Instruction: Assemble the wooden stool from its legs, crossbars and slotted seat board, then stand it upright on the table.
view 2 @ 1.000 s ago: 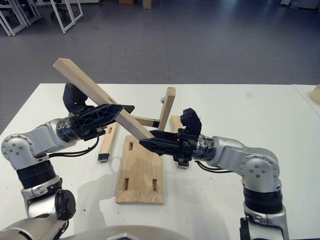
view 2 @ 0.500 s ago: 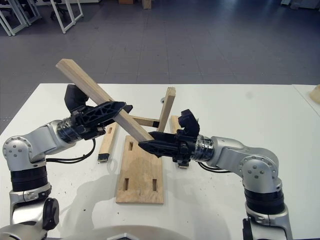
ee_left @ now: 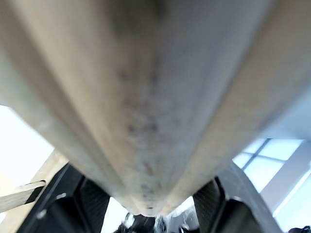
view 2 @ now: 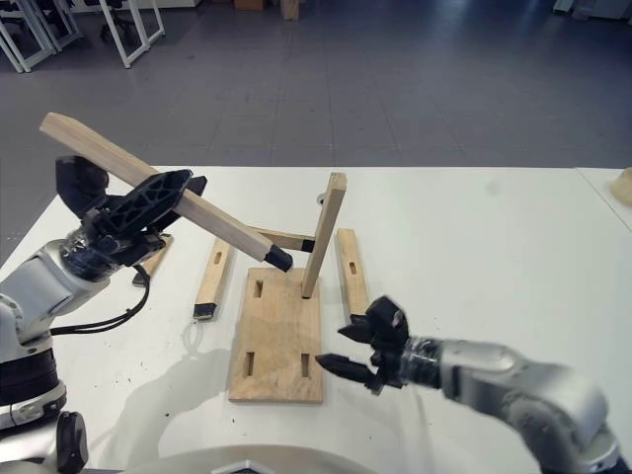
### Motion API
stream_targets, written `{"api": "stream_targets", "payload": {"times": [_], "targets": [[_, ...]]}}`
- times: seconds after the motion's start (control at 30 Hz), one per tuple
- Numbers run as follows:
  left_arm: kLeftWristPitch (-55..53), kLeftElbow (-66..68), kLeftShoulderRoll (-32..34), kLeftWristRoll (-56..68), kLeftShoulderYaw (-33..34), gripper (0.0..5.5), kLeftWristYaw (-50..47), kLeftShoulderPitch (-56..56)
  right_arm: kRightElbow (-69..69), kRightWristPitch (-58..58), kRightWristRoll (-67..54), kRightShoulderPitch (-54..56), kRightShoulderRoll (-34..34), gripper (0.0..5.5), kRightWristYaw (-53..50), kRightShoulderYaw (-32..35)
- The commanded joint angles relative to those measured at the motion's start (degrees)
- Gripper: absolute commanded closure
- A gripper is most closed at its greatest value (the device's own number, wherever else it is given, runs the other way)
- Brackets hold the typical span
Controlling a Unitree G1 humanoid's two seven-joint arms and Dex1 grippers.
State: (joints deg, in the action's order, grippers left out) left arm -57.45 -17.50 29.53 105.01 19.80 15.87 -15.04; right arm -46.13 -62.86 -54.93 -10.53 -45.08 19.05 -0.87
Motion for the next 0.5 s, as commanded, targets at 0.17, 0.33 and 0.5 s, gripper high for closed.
{"api": "stream_targets", "payload": {"times": [0.17, 0.33, 0.5], "targets": [[3.4, -5.6, 5.3, -1.3, -1.0, 3.45, -2.4, 1.3, -4.3, -5.0, 13.2, 3.7, 10.6, 1.7, -16.1, -16.4], [5.1, -7.3, 5.8, -2.5, -1.8, 3.45, -2.1, 2.9, -3.3, -5.5, 17.4, 4.1, 10.6, 1.7, -15.9, -18.6], [6.5, -8.3, 6.2, -2.9, -1.9, 3.45, -1.8, 4.2, -2.0, -4.6, 20.8, 3.6, 6.5, 1.7, -12.4, -17.4]]}}
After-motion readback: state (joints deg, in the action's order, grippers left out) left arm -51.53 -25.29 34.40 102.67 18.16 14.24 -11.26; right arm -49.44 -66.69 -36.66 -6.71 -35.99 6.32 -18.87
